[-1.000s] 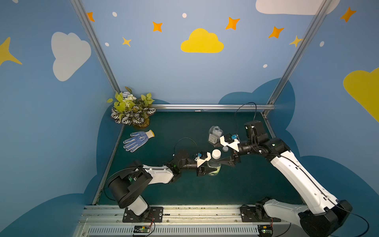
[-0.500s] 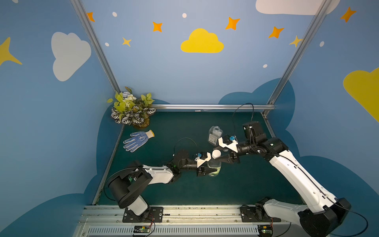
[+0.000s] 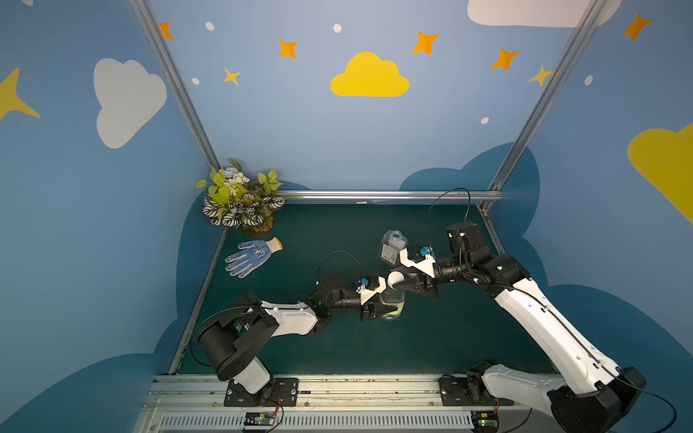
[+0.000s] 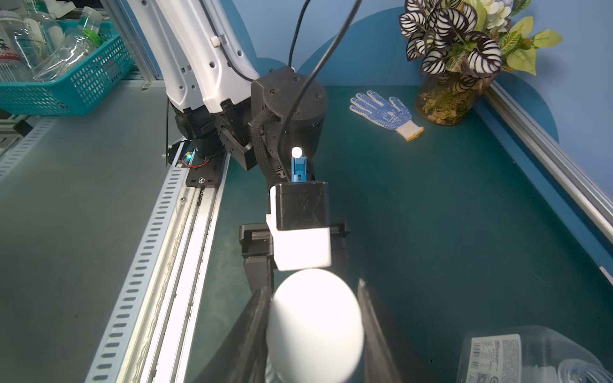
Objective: Screw on the bottle caps
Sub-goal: Screw the bottle cap onto the plastic bottle.
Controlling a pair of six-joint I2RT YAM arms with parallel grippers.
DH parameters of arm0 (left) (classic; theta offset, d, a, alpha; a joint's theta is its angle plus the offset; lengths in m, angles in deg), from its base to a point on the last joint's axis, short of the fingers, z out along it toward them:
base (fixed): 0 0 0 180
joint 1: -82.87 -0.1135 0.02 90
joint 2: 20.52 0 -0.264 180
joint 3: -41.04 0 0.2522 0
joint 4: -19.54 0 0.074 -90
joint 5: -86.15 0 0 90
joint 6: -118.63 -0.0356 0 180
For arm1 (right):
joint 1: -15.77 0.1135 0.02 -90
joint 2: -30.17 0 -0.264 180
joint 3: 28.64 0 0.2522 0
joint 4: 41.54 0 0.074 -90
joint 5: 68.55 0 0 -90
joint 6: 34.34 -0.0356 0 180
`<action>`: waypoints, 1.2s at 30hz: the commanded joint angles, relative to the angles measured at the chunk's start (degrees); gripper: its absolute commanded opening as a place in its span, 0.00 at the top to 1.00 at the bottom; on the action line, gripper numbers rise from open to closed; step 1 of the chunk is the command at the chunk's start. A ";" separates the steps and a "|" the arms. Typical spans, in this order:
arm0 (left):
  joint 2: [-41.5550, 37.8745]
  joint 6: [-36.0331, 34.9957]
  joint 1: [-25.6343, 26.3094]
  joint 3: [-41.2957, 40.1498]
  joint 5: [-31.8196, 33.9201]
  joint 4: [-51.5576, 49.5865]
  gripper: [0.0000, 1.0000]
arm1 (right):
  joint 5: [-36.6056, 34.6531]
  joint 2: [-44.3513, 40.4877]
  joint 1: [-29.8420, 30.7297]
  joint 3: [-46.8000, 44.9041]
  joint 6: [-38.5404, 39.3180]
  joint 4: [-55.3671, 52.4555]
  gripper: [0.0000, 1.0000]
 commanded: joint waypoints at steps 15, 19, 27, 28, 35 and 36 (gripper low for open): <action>0.76 2.88 -0.23 1.35 4.47 2.80 0.62 | -10.74 -5.24 0.83 -7.11 -9.21 14.88 0.67; -0.04 1.98 -0.23 1.18 6.73 2.14 0.62 | -14.87 -5.20 2.07 -8.41 -12.14 16.55 0.67; -0.40 1.19 -0.23 1.35 10.61 1.09 0.63 | -27.47 -6.65 5.80 -12.58 -18.74 21.57 0.67; -0.40 1.19 -0.23 1.27 11.06 1.03 0.63 | -29.70 -7.10 6.46 -13.44 -20.01 22.68 0.67; -0.40 0.40 -0.08 0.41 12.98 0.89 0.63 | -38.29 -8.75 8.71 -13.86 -27.58 24.47 0.38; -0.40 0.17 -0.18 0.10 13.04 0.77 0.63 | -39.35 -9.04 8.72 -12.46 -27.61 22.61 0.34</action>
